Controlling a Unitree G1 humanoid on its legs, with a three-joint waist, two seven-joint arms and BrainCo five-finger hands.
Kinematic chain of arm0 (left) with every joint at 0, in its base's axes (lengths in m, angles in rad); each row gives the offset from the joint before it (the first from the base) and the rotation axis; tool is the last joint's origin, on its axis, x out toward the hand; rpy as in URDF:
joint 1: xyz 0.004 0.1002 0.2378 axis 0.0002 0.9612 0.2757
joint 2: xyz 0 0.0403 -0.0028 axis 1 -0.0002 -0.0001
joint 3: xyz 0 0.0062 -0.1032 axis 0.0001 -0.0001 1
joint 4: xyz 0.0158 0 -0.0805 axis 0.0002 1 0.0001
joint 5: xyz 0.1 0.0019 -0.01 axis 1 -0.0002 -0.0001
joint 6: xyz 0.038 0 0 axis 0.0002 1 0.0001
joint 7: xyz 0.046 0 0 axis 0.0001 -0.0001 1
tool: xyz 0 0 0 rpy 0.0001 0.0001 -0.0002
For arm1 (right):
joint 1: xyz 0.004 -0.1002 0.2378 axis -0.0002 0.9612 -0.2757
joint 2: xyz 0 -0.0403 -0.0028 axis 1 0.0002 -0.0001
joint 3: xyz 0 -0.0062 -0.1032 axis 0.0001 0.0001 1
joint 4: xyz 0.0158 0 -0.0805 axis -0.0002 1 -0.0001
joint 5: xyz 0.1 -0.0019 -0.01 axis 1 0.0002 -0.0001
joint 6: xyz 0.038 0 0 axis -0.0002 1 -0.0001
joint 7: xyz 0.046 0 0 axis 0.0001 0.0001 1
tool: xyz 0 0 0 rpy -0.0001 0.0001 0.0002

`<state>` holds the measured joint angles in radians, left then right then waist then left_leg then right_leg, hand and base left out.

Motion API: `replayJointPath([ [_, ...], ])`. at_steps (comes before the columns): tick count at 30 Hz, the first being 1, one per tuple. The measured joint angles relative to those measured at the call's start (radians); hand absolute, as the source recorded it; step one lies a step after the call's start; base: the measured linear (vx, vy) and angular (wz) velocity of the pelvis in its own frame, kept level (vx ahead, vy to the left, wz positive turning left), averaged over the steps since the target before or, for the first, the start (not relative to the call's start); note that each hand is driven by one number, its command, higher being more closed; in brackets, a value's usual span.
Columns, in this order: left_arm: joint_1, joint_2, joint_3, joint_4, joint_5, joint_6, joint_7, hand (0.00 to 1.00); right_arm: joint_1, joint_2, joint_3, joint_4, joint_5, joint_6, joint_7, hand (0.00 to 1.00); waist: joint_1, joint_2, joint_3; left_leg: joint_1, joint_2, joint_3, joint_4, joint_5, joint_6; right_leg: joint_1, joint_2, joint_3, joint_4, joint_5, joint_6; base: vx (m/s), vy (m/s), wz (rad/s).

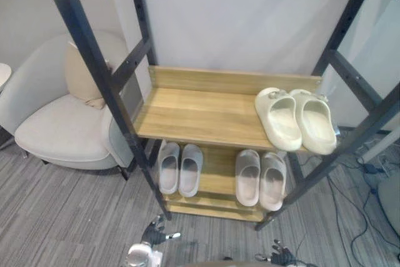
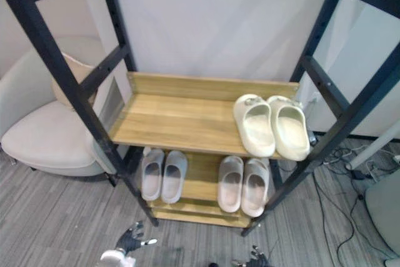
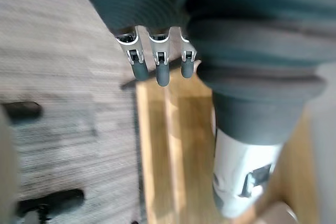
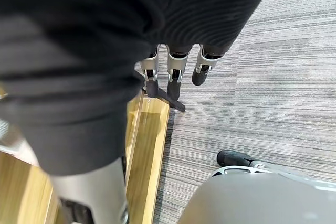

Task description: Organize the slippers on the shoe rack

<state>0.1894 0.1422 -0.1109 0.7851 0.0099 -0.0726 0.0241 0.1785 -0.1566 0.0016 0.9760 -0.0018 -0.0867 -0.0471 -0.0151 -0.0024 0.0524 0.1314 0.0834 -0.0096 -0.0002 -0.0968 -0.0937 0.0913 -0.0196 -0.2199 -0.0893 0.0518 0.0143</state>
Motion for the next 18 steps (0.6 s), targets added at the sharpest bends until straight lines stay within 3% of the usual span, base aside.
replayJointPath([
  [6,-0.004,-0.015,0.066,0.051,0.007,0.000,0.061,0.00,-0.002,0.007,-0.006,0.001,0.000,0.000,-0.013,0.00,0.002,-0.006,-0.002,0.015,-0.002,0.012,-0.015,-0.002,0.003,0.002,-0.001,0.009,0.000,0.000,0.001,0.02,0.027,-0.05],
  [16,-0.020,-0.038,0.126,0.122,0.007,0.004,0.087,0.00,-0.007,0.008,-0.010,0.002,-0.001,0.006,-0.014,0.00,0.004,-0.007,-0.001,0.002,-0.006,0.012,-0.013,-0.007,0.007,-0.017,-0.009,0.008,0.001,-0.014,0.014,0.00,0.003,0.00],
  [18,-0.029,-0.056,0.134,0.130,0.006,0.004,0.088,0.00,-0.027,0.014,-0.013,0.016,-0.002,0.008,-0.015,0.00,0.006,-0.003,0.006,-0.045,-0.019,-0.006,0.033,-0.040,0.023,-0.105,-0.039,0.003,0.166,-0.097,0.022,-0.02,0.061,0.10],
])
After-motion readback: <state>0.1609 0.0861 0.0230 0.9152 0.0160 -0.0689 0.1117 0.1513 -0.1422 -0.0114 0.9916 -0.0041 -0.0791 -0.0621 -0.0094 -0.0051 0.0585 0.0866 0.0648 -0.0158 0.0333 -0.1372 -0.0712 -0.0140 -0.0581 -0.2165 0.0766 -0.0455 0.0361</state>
